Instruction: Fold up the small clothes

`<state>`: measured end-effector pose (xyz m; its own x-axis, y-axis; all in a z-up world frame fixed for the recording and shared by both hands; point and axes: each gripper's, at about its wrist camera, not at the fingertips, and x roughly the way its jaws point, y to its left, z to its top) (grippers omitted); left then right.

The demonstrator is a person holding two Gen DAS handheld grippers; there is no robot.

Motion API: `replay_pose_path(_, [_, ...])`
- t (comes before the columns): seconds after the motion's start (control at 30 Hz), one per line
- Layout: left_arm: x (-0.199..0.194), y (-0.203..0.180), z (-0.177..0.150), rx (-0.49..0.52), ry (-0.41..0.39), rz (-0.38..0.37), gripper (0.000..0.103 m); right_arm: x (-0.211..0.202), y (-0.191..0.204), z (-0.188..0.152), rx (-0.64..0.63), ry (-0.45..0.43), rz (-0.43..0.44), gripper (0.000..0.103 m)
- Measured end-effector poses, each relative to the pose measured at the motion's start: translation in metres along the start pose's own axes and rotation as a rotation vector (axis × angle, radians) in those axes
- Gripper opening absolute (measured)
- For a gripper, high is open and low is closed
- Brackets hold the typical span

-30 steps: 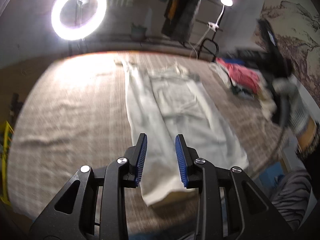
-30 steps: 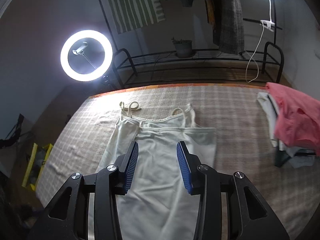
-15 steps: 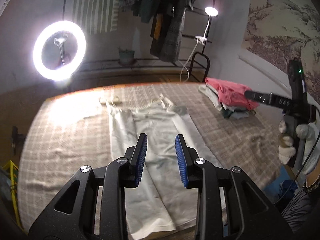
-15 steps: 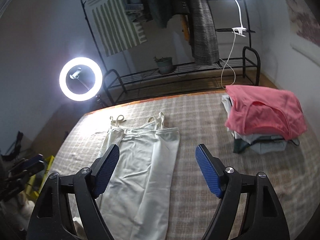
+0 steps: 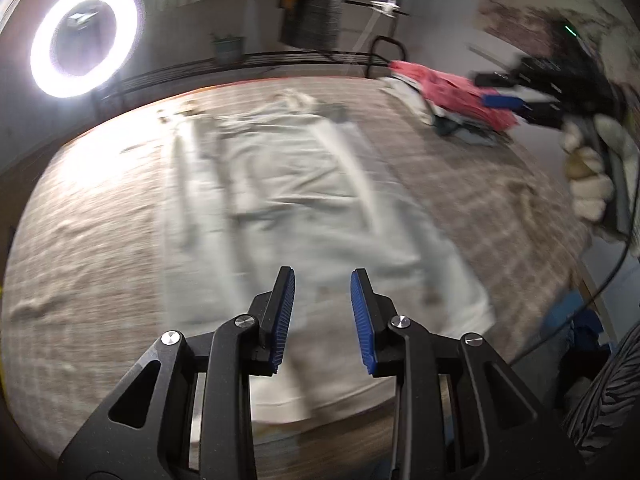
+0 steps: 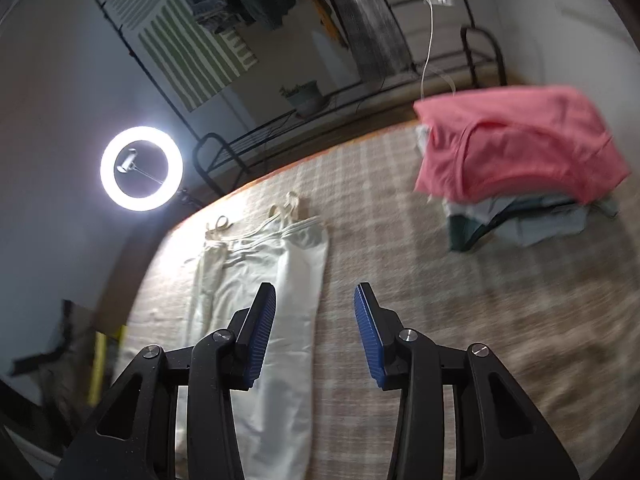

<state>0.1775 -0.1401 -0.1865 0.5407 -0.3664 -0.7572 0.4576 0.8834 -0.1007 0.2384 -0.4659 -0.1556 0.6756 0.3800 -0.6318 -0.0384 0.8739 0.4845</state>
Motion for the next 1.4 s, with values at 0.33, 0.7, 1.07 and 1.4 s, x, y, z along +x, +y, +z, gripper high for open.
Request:
replay_pose_path(0.33, [0.047,-0.126,-0.023,0.289,0.106,-0.127,0.029,0.02,-0.004,-0.001,-0.025,0.057,-0.019,0.04])
replay_pose_path(0.7, [0.063,-0.127,-0.024,0.242,0.151,-0.11,0.037,0.061,-0.012,0.008,0.033,0.101,0.002,0.04])
replay_pose_path(1.07, [0.042,-0.084,-0.015,0.012,0.116,-0.238,0.006,0.14,-0.003,0.016,0.054,0.171,-0.028,0.04])
replay_pose_path(1.4, [0.03,-0.071,-0.018,-0.052,0.106,-0.253,0.006,0.188,0.004,0.024,0.068,0.171,-0.058,0.039])
